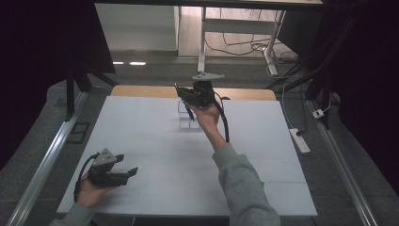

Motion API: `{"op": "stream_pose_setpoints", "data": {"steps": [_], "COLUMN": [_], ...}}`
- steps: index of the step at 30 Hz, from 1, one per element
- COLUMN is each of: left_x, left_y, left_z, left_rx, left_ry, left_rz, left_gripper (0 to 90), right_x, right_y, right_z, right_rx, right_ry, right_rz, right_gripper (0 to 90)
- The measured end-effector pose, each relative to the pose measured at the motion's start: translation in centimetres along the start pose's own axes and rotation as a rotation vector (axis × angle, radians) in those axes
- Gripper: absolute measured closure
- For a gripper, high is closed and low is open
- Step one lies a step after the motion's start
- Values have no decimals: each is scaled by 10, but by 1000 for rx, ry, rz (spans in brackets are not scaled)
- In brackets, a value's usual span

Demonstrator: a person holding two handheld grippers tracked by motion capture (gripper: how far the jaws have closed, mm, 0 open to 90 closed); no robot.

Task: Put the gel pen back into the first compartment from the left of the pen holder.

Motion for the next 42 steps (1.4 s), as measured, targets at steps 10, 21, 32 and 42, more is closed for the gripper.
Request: {"op": "stream_pose_setpoints", "data": {"steps": [10, 21, 32, 42], "left_x": [-1, 0, -1, 1], "left_y": [-2, -2, -5, -7], "left_z": [0, 0, 0, 0], "left_rx": [6, 4, 12, 22], "left_ry": [-3, -5, -5, 6], "left_rz": [-3, -7, -12, -11], "left_gripper": [216, 216, 216, 215], "right_x": [7, 18, 33, 42], "right_y": [-2, -10, -18, -30], "right_z": [10, 19, 22, 12], "right_rx": [-7, 11, -2, 5], "right_ry": [-11, -40, -80, -96], "right_rz": [-8, -12, -23, -38], "right_gripper": [801, 801, 799, 798]}}
Point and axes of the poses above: each handheld gripper's, and its own axes: x roughly forward along the jaws, z roughly out of its top, y roughly to its left, the point moved 3 cm from there along x, roughly forward along the jaws, and after that the axes turned 1 degree about y, right-handed, at the moved point
